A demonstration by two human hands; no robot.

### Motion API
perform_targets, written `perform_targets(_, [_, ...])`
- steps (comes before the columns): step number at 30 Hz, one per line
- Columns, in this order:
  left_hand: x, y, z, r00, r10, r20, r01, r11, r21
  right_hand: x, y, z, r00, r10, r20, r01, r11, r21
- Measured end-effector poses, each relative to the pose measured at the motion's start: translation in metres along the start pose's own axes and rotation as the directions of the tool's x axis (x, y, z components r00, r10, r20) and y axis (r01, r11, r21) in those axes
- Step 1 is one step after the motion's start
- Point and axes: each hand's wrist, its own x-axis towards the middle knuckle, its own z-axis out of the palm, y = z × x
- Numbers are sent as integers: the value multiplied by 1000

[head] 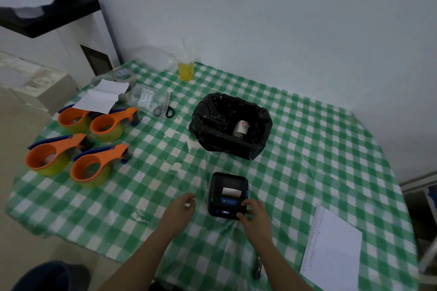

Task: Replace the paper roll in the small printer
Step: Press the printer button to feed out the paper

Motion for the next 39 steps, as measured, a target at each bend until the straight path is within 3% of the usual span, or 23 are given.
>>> perform_targets(7, [1,1,1,1000,9,-8,-9,1000,-19,2,0,0,1000,-12,21,13,998,-58])
perform_targets(23, [4,8,4,1000,25,-9,-25,1000,0,-2,-2,-8,997,26,-69,-22,998,63])
perform_targets(39, [1,10,3,999,39,-14,-39,999,38,-5,0,-13,997,59,-54,-54,994,91])
